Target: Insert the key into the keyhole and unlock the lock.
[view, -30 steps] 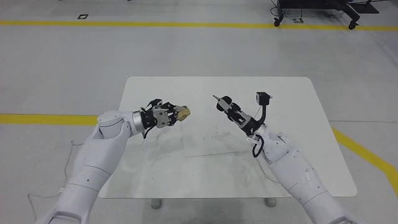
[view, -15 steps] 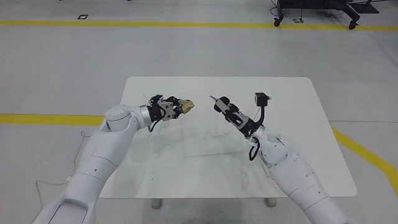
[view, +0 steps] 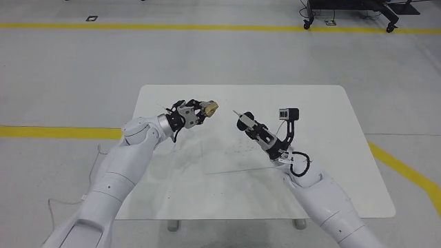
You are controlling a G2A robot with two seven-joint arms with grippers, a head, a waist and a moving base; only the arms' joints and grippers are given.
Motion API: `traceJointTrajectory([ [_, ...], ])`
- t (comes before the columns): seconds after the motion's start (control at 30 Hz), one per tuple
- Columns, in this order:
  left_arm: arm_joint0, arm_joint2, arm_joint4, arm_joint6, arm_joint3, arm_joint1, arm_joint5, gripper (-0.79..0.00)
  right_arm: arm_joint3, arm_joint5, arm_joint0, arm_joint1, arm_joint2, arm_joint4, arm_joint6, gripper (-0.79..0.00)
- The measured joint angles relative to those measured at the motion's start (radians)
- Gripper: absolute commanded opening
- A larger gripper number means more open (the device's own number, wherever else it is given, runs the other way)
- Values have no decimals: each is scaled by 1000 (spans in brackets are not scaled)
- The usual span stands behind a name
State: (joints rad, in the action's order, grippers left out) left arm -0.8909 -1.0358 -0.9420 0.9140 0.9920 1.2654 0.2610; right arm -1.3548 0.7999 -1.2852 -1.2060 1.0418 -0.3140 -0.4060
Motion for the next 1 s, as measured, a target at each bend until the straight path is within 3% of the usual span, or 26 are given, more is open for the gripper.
traceJointTrajectory([
  [0.1,-11,24,65,-59,20,0,20,-785,3,-75,-3,-1,2,-21,18,-785],
  [0.3,-6,46,148,-147,31,0,88,-785,-72,-376,-43,10,24,-71,-28,-785],
  [0.57,-8,56,203,-201,41,4,49,-785,-280,-667,-152,18,54,-33,108,-785],
  [0.77,-17,63,235,-231,51,9,14,-785,-354,-791,-182,10,24,-27,176,-785],
  [1.0,-26,76,288,-245,63,12,-13,-785,-361,-852,-174,-2,-8,-40,210,-785],
])
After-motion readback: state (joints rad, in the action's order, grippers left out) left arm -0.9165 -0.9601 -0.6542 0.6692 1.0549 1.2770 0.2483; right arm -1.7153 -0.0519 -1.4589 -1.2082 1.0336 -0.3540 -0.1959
